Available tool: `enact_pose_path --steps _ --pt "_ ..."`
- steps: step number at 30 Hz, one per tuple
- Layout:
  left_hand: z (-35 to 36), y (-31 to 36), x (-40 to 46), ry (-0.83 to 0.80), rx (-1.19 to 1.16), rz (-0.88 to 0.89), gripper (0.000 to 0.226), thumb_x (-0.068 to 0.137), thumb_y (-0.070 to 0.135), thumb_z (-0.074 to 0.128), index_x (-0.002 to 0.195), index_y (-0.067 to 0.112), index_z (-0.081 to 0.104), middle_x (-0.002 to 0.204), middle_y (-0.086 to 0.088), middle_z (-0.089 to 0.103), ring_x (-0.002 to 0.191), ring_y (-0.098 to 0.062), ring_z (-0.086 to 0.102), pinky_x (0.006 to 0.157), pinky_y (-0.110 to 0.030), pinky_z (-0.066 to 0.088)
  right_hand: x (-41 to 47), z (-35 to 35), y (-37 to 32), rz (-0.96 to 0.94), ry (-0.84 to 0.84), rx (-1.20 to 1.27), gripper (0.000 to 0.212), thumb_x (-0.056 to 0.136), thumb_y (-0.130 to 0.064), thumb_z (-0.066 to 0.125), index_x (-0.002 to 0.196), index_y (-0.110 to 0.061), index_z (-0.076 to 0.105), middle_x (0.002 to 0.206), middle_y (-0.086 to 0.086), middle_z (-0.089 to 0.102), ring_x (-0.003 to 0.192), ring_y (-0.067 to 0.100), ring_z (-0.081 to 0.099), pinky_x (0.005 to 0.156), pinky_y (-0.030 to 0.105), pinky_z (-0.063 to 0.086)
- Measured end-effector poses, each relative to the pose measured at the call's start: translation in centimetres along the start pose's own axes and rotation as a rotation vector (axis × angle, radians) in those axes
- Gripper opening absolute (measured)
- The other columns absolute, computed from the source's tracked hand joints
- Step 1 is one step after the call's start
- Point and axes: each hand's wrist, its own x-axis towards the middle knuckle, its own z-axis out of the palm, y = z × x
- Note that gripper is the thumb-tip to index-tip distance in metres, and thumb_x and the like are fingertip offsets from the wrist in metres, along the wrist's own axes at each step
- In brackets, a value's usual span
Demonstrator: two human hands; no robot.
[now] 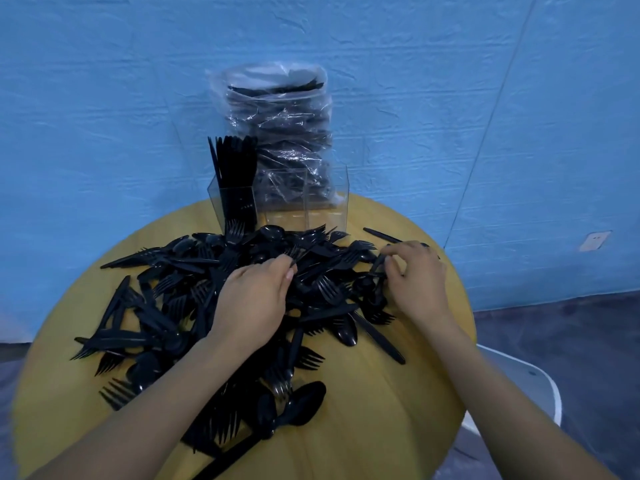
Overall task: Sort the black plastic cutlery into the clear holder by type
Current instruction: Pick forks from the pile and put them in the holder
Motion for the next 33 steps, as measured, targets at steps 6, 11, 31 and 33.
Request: enact_pose_path --steps 6,11,31,33 --pt "0.0 -0.7 -0.3 0.017 0.011 -0.002 0.027 0.101 0.032 0.028 0.092 0.021 0.052 0.093 0.006 0.066 0.085 -0.015 0.064 0.077 -0.039 0.049 -0.6 0.4 0.9 -0.013 -0.189 0.014 0.028 0.091 -0.007 0.050 0.109 -0.017 0.068 0.118 -0.001 0.062 0.114 0.023 0.053 0.102 0.046 0.037" --pt "-0.7 -0.5 -0.1 0.008 -0.002 -0.034 0.028 0.101 0.028 0.033 0.099 0.016 0.058 0.090 0.004 0.065 0.082 -0.018 0.060 0.069 -0.038 0.047 -1.5 -0.5 0.6 -0.054 -0.111 0.061 0.025 0.084 -0.002 0.052 0.087 -0.016 0.072 0.099 -0.002 0.065 0.099 0.024 0.058 0.092 0.044 0.044" --pt "-1.2 -2.9 2.0 0.052 -0.118 -0.268 0.029 0.101 0.026 0.034 0.115 0.018 0.059 0.112 0.002 0.064 0.093 -0.018 0.058 0.059 -0.029 0.033 0.5 3.4 -6.8 -0.354 -0.486 0.005 0.033 0.097 -0.036 0.049 0.129 -0.033 0.055 0.136 -0.014 0.049 0.131 0.016 0.032 0.105 0.038 0.016" --pt "-1.1 -3.2 2.0 0.058 -0.124 -0.275 0.029 0.101 0.027 0.034 0.115 0.019 0.058 0.110 0.003 0.065 0.090 -0.017 0.059 0.056 -0.029 0.033 0.2 3.0 -6.8 -0.379 -0.432 0.066 0.027 0.096 -0.033 0.050 0.121 -0.033 0.061 0.128 -0.017 0.055 0.125 0.011 0.039 0.103 0.035 0.016"
